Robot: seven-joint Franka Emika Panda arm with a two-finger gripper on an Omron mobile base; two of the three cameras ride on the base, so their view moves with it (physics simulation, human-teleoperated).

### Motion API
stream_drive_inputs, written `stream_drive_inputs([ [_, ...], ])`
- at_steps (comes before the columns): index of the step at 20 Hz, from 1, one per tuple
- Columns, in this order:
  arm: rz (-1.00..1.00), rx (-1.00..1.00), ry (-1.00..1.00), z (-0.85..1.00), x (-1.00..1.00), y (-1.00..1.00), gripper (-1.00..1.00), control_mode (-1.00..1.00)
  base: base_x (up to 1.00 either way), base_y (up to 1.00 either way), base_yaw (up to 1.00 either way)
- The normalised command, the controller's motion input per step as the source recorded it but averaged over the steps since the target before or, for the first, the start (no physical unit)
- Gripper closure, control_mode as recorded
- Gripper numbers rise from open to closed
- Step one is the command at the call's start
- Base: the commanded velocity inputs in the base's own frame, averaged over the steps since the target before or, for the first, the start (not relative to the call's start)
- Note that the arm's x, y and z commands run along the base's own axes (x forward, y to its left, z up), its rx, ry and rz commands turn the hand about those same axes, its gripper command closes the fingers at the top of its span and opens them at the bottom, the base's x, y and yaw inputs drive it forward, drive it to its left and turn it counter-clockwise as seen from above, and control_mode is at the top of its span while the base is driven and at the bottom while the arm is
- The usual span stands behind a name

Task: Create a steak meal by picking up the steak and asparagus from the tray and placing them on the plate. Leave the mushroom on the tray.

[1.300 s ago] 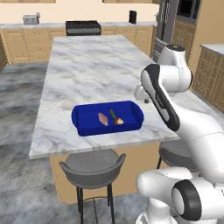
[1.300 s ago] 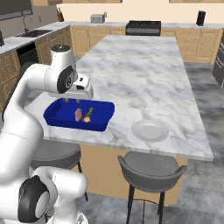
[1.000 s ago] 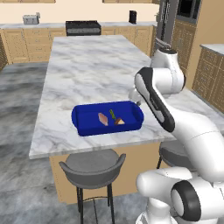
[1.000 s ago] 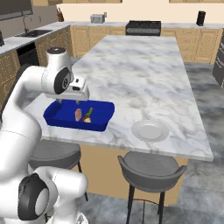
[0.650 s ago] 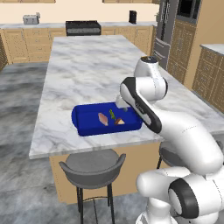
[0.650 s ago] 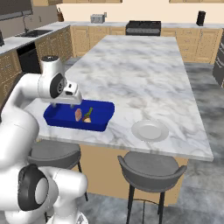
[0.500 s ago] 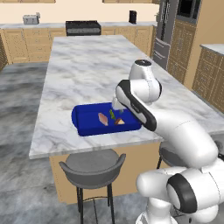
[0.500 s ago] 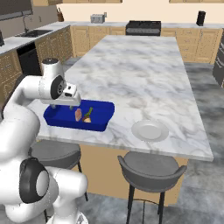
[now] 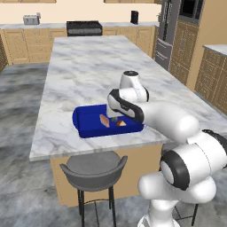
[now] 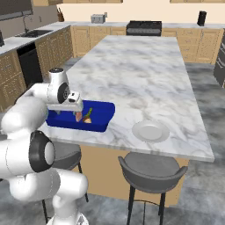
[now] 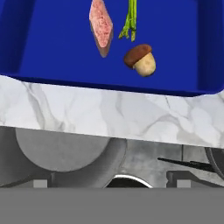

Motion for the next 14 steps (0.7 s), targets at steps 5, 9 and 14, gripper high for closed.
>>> stream_drive_inputs([
  [5,0.0,-0.02,0.07,-0.41,0.64,0.19,-1.0,-1.0,0.0,0.0,0.0],
  [9,0.0,0.0,0.04,-0.32,0.62,0.16,-1.0,-1.0,0.0,0.0,0.0],
  [14,0.0,0.0,0.03,-0.38,0.65,0.07,-1.0,-1.0,0.0,0.0,0.0],
])
